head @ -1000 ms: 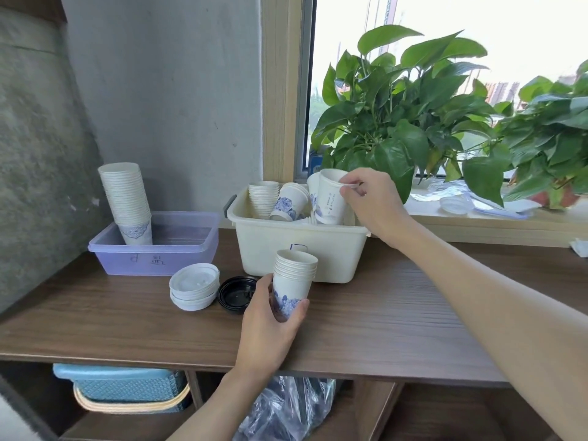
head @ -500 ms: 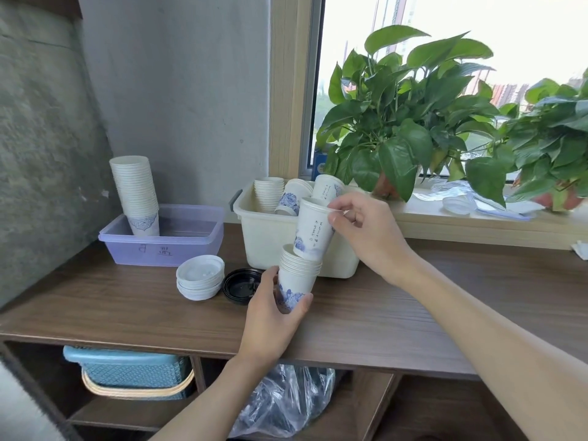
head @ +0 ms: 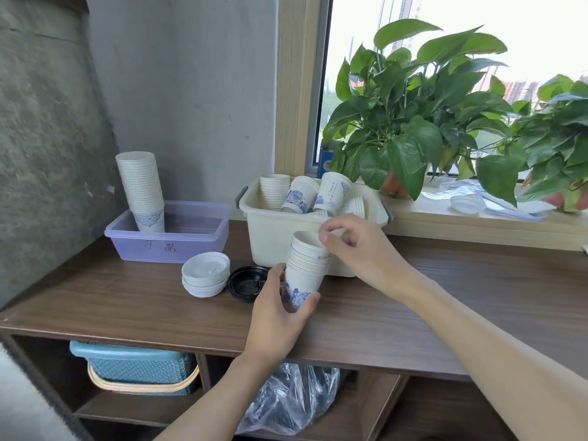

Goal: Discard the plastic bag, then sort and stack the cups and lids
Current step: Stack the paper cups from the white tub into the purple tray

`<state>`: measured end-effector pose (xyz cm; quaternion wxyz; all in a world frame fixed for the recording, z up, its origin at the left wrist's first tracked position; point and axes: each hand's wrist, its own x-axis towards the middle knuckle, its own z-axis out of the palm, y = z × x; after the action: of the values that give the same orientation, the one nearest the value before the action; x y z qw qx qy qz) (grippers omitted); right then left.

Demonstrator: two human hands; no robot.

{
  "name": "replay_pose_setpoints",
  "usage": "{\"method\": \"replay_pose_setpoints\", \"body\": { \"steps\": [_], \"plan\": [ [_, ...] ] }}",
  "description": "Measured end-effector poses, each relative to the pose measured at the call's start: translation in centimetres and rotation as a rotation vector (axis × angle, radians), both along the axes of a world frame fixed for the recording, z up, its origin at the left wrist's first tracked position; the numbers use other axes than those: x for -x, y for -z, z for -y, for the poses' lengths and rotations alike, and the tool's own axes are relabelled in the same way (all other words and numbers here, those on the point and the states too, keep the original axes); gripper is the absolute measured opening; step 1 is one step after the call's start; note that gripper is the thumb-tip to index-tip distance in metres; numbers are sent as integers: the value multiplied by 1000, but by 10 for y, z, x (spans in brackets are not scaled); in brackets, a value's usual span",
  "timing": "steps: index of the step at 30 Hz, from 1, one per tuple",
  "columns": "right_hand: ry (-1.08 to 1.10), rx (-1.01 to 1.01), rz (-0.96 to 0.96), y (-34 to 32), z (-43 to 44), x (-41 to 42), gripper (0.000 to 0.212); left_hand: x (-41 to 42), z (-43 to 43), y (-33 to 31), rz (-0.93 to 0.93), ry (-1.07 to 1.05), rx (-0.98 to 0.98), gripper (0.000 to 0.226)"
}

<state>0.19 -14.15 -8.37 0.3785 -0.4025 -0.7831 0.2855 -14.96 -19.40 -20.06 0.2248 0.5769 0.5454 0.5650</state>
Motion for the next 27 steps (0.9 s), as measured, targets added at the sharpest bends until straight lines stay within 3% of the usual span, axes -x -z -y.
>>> {"method": "replay_pose_setpoints", "body": {
  "steps": [4,11,16,19,23,27],
  "plan": [
    [21,82,50,8,-4,4,30,0,1,0,8,6,-4,55],
    [-9,146,52,8,-10,5,31,0,1,2,28,-8,16,57],
    [153,-93,-39,-6,-29,11,21,1,3,0,68,-39,18,51],
    [270,-173,153,-9,-51,14,22,1,3,0,70,-50,15,48],
    [285,-24,409,-9,-67,18,25,1,1,1,64,-45,19,52],
    [204,50,493,-19,-69,28,26,2,0,2,62,-45,17,51]
  ]
}}
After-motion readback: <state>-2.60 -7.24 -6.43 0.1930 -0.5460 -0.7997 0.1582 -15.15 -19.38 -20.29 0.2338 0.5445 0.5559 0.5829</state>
